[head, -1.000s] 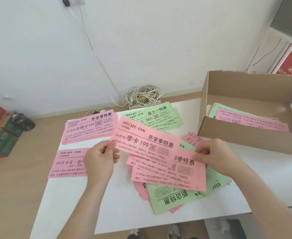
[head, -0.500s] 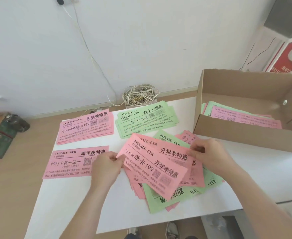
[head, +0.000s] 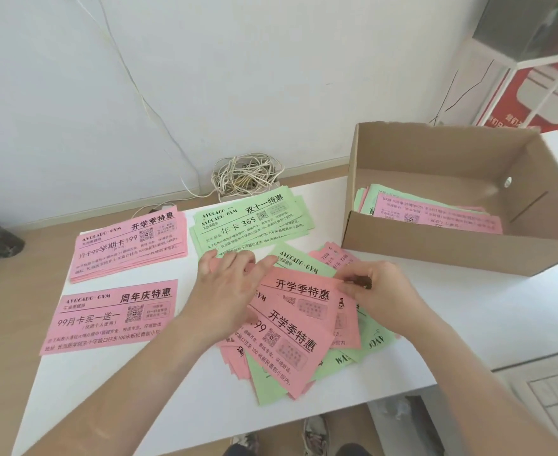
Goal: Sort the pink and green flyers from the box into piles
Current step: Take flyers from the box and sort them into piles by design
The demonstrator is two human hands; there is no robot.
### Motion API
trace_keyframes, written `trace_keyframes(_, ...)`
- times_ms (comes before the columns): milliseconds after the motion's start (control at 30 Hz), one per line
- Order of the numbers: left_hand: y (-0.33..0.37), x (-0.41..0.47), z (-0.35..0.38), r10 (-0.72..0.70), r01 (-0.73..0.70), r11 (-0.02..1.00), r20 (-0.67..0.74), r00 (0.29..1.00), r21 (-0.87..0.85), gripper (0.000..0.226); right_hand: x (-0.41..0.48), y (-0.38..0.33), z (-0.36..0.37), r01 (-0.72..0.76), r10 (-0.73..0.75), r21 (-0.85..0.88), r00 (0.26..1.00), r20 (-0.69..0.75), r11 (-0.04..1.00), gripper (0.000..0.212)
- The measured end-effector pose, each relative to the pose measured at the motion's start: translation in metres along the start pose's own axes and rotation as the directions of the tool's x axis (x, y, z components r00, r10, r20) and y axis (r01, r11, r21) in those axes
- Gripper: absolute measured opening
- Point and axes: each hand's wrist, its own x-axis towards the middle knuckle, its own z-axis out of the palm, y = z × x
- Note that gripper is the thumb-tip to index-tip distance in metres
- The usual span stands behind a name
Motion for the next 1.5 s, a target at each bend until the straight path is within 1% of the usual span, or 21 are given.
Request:
trace_keyframes(100,-0.002,-0.008,0.010,0.024,-0.024,1.000,-0.169,0.985,0.002,0.093,0.001,0.006,-0.003,-0.067,0.067,0.008,0.998,0.001,0.998,0.030)
trace_keyframes(233,-0.001,-0.022,0.018,0.148,-0.148,0.989,-0.331,0.932,0.027,0.063,0.001,0.007,0.004,-0.115,0.112,-0.075,0.993,-0.035,0.991,0.024)
trace_keyframes(333,0.001,-0.028,0.021,0.199,-0.191,0.980,-0.360,0.912,0.058,0.050,-0.001,0.006,0.005,-0.083,0.078,-0.153,0.996,-0.038,0.985,0.028)
trace_keyframes(467,0.001,-0.028,0.023,0.201,-0.189,0.980,-0.362,0.910,0.071,0.047,-0.004,0.000,0.004,-0.001,-0.006,-0.249,1.000,-0.026,0.969,0.025)
trace_keyframes(600,0.001,-0.024,0.020,0.191,-0.193,0.981,-0.286,0.939,0.021,0.051,-0.005,0.000,0.006,0.033,-0.034,-0.285,0.999,0.003,0.958,0.017)
trace_keyframes(700,0.003,-0.015,0.012,0.173,-0.178,0.983,-0.095,0.980,-0.042,0.072,-0.008,-0.002,0.009,0.087,-0.100,-0.293,0.994,-0.031,0.952,0.006)
trace_keyframes(767,0.004,-0.009,0.006,0.146,-0.144,0.989,0.045,0.988,-0.044,0.090,-0.012,-0.002,0.010,0.148,-0.171,-0.261,0.983,-0.067,0.954,0.008)
trace_keyframes(800,0.004,-0.005,0.003,0.115,-0.110,0.993,0.104,0.988,-0.050,0.095,-0.015,-0.002,0.012,0.175,-0.202,-0.255,0.976,-0.082,0.951,0.010)
trace_keyframes(867,0.006,0.000,-0.003,0.082,-0.079,0.996,0.139,0.987,-0.030,0.098,-0.020,-0.002,0.016,0.212,-0.244,-0.243,0.963,-0.111,0.947,0.016)
trace_keyframes(933,0.006,0.000,-0.007,0.072,-0.071,0.997,0.098,0.993,-0.013,0.093,-0.023,-0.002,0.019,0.182,-0.214,-0.201,0.965,-0.152,0.963,0.020)
trace_keyframes(967,0.006,-0.002,-0.007,0.071,-0.070,0.997,0.067,0.995,-0.017,0.085,-0.025,-0.005,0.018,0.138,-0.157,-0.128,0.977,-0.146,0.982,0.020)
trace_keyframes(1000,0.005,-0.004,-0.007,0.068,-0.066,0.998,0.052,0.996,-0.022,0.074,-0.028,-0.012,0.015,0.070,-0.068,0.009,0.992,-0.105,0.998,0.017)
trace_keyframes(1033,0.003,-0.007,-0.007,0.064,-0.063,0.997,0.044,0.997,-0.033,0.061,-0.030,-0.021,0.012,-0.020,0.023,0.188,1.000,-0.014,0.982,0.016)
trace_keyframes(1067,0.000,-0.010,-0.007,0.061,-0.059,0.997,0.051,0.997,-0.052,0.047,-0.032,-0.029,0.008,-0.113,0.085,0.317,0.991,0.102,0.942,0.029)
trace_keyframes(1100,-0.002,-0.014,-0.009,0.055,-0.050,0.996,0.064,0.996,-0.079,0.035,-0.034,-0.034,0.006,-0.148,0.078,0.352,0.975,0.206,0.924,0.046)
trace_keyframes(1133,-0.005,-0.016,-0.012,0.040,-0.031,0.993,0.073,0.996,-0.118,0.028,-0.036,-0.040,0.005,-0.128,0.050,0.272,0.960,0.276,0.954,0.057)
trace_keyframes(1200,-0.014,-0.022,-0.022,-0.005,0.024,0.978,0.089,0.996,-0.208,0.023,-0.037,-0.054,0.008,-0.037,0.004,0.093,0.942,0.336,0.995,0.057)
trace_keyframes(1267,-0.027,-0.030,-0.033,-0.053,0.082,0.955,0.108,0.993,-0.285,0.021,-0.035,-0.070,0.014,0.023,-0.009,-0.045,0.956,0.292,0.999,0.053)
trace_keyframes(1333,-0.043,-0.039,-0.044,-0.092,0.128,0.927,0.118,0.989,-0.352,0.019,-0.030,-0.083,0.023,0.073,-0.037,-0.167,0.977,0.210,0.983,0.048)
trace_keyframes(1400,-0.062,-0.051,-0.054,-0.122,0.164,0.908,0.132,0.984,-0.386,0.019,-0.024,-0.097,0.036,0.079,-0.050,-0.164,0.983,0.175,0.983,0.043)
trace_keyframes(1500,-0.096,-0.070,-0.065,-0.177,0.225,0.878,0.151,0.973,-0.422,0.015,-0.013,-0.120,0.060,0.092,-0.081,-0.050,0.977,0.197,0.995,0.039)
